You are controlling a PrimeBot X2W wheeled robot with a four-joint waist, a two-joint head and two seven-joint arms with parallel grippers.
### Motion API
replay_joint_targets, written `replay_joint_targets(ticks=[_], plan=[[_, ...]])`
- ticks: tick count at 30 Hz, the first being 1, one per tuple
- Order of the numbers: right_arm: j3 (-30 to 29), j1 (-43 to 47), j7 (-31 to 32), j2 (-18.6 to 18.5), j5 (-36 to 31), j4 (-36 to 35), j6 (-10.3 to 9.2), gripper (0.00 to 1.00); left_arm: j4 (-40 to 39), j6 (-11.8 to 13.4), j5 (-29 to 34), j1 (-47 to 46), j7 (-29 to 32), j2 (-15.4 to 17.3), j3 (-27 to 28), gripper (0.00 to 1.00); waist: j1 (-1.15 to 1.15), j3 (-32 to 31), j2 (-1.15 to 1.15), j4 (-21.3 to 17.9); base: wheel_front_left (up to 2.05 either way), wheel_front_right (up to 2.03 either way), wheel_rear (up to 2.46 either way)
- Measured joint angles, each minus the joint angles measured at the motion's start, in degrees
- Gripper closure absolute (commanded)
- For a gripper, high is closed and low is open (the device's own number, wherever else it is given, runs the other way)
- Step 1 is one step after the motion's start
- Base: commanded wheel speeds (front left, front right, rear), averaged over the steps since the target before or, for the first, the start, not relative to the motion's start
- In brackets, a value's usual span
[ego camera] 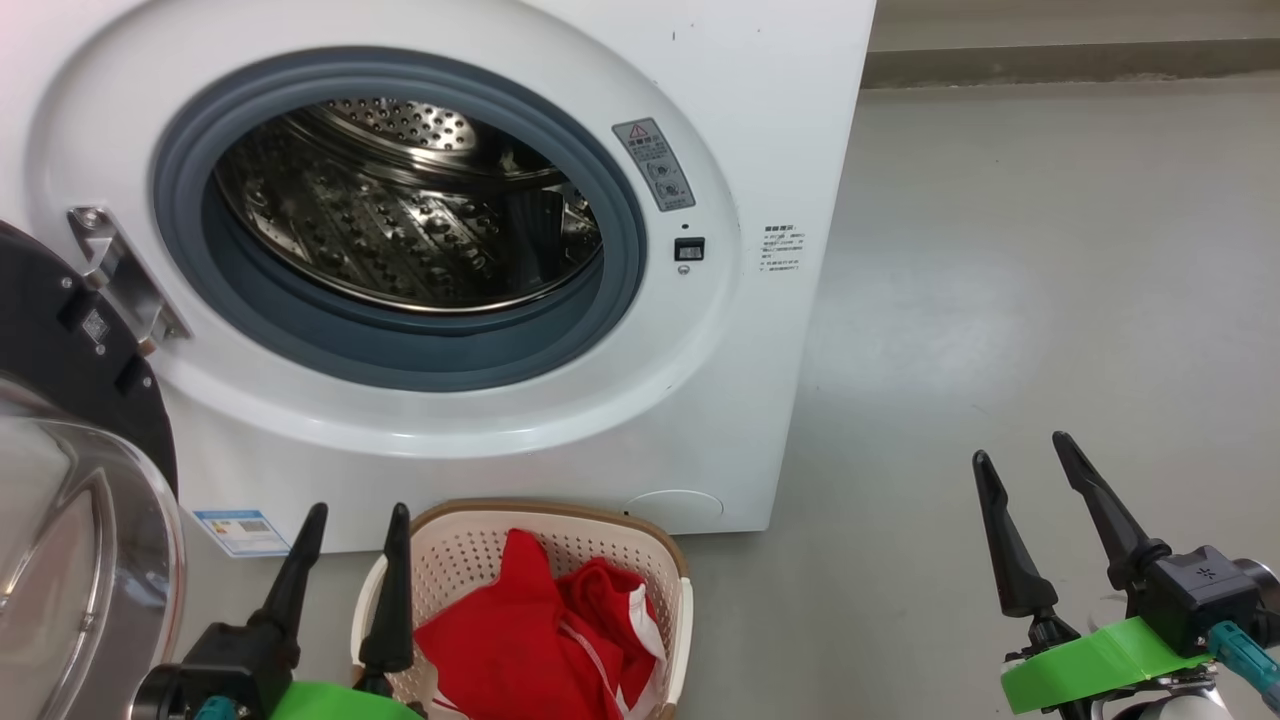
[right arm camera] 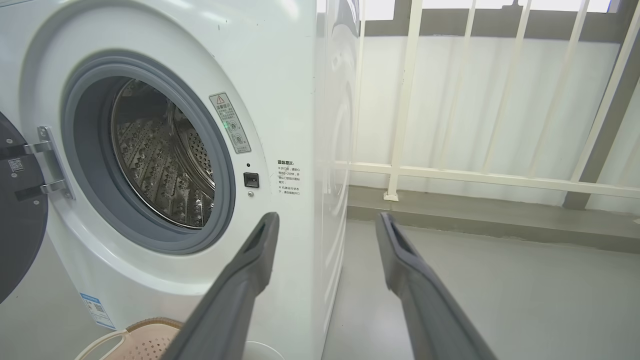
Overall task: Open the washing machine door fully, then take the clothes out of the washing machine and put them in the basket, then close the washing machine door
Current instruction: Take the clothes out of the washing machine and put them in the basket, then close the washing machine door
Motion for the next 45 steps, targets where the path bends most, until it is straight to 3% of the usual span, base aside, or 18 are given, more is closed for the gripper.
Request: replay_joint_targets(ticks=[19,35,45], plan=[[0.1,0.0,0.0,0.3,0.0,0.1,0.0,0.0,-0.9,0.6,0.6,0.2,0.0,0.0,0.1,0.0,0.0,-0.5,0.0,0.0,-0.14,0.14,0.0],[0.2,0.0,0.0,0.6,0.0,0.7,0.0,0.0,-1.5,0.4,0.5,0.2,0.0,0.0,-0.1,0.0,0.0,-0.4,0.0,0.0,-1.55,1.64,-0.09],[0.2,0.0,0.0,0.8,0.0,0.9,0.0,0.0,-1.5,0.0,0.6,1.1,0.0,0.0,-0.1,0.0,0.0,-0.2,0.0,0.1,-0.69,0.69,0.0]])
